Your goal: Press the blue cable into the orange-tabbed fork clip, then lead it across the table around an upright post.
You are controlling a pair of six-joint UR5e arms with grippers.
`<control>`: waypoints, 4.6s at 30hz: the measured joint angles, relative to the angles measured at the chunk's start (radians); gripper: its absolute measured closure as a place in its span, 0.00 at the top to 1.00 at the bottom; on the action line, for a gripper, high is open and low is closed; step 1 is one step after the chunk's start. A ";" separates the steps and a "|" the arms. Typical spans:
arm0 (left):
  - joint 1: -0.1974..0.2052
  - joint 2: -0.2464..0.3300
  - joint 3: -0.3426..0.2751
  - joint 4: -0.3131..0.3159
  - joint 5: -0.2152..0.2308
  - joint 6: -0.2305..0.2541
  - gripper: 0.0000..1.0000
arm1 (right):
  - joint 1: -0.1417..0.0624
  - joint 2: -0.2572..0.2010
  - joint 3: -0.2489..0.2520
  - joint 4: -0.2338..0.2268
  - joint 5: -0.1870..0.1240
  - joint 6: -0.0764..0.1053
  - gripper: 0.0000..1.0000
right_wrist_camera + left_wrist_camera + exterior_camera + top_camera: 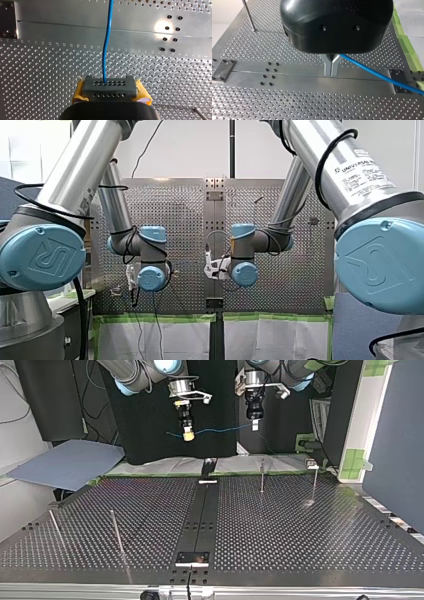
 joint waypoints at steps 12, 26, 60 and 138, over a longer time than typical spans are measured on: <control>0.000 0.000 0.000 0.000 0.000 0.000 0.00 | 0.000 0.000 0.000 0.000 0.000 0.000 0.00; 0.000 0.000 0.000 0.000 0.000 0.000 0.00 | 0.000 0.000 0.000 0.000 0.000 0.000 0.00; -0.011 -0.009 0.011 -0.011 -0.011 0.011 0.00 | 0.004 0.003 -0.006 0.003 0.003 0.000 0.00; 0.238 0.203 -0.030 -0.217 0.136 -0.115 0.00 | 0.061 0.095 -0.354 0.323 -0.137 0.145 0.00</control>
